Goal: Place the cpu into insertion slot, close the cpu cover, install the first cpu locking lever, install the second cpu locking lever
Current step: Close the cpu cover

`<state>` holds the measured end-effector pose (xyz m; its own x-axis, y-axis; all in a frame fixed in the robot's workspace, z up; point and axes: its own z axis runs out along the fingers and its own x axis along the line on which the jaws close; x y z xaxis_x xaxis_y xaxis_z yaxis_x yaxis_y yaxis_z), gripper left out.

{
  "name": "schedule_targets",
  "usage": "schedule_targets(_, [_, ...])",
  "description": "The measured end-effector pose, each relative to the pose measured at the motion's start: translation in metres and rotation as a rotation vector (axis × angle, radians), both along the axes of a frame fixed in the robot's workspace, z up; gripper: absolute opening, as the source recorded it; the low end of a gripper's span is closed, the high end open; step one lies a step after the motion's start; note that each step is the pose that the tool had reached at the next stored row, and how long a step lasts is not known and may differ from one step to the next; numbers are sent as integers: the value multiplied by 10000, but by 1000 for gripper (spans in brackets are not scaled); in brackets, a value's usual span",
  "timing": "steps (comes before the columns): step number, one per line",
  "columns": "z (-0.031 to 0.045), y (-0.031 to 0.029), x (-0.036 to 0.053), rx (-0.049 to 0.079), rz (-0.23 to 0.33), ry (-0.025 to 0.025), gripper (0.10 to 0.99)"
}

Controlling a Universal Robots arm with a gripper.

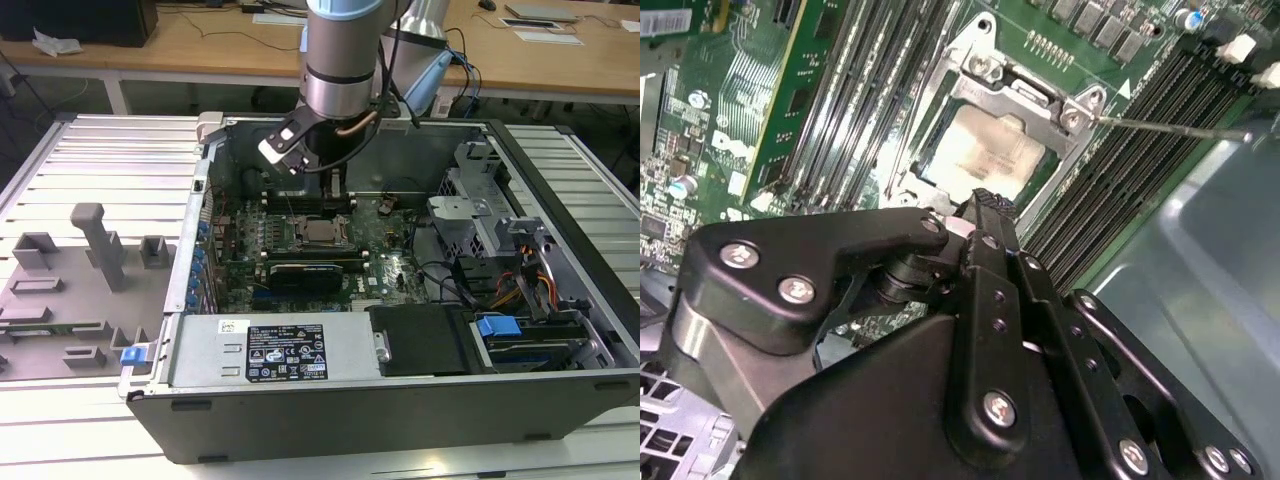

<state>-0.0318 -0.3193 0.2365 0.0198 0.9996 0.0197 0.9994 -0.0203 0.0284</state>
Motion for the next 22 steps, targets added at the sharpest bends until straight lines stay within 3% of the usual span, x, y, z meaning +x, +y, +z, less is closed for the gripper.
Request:
schedule_targets(5, [-1,0,-1,2,14,-2,106])
schedule_targets(7, [-2,2,-1,-12,276,-2,106])
schedule_targets(12, [-1,3,-1,-30,1607,-3,106])
schedule_targets(22, [-2,3,-1,-29,3624,-6,106])
